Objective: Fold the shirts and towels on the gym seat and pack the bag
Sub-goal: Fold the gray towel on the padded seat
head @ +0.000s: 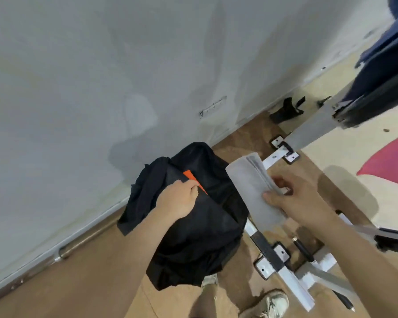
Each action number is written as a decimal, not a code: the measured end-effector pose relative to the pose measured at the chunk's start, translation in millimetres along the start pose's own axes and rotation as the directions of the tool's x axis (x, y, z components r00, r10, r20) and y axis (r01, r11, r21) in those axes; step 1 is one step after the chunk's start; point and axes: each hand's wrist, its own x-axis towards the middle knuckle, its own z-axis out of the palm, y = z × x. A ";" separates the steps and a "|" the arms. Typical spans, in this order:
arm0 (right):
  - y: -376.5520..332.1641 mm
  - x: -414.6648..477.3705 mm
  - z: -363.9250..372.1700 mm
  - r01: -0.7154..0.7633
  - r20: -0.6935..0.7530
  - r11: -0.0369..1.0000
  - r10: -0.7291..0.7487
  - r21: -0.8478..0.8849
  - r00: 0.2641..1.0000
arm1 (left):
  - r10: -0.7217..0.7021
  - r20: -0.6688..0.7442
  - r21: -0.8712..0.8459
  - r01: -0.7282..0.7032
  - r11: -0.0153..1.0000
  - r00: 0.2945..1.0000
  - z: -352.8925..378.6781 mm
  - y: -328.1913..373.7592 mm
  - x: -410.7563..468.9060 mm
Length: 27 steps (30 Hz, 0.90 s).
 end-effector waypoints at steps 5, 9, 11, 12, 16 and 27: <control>13.9 79.4 45.0 -0.148 0.155 0.986 0.136 0.072 0.979 | 0.002 0.105 0.233 -0.026 0.972 0.994 43.9 -24.7 73.8; 14.8 121.6 80.0 -0.211 0.250 0.969 0.174 0.128 0.953 | 0.051 0.023 0.028 -0.051 0.998 0.998 48.3 -38.5 74.2; 10.5 134.6 99.6 -0.235 0.271 0.952 0.177 0.198 0.946 | 0.058 -0.048 -0.129 -0.063 0.990 0.997 49.0 -50.2 54.3; 7.2 139.6 109.3 -0.233 0.278 0.946 0.167 0.224 0.946 | 0.036 -0.080 -0.201 -0.052 0.978 0.996 48.4 -55.1 43.7; -2.5 151.0 156.2 -0.151 0.359 0.981 0.098 0.125 0.928 | -0.031 -0.133 -0.425 -0.029 0.905 0.991 45.6 -62.6 10.2; -6.0 160.6 216.8 0.057 0.457 0.992 0.002 -0.115 0.890 | 0.024 -0.162 -0.507 -0.104 0.856 0.987 35.2 -66.0 -10.9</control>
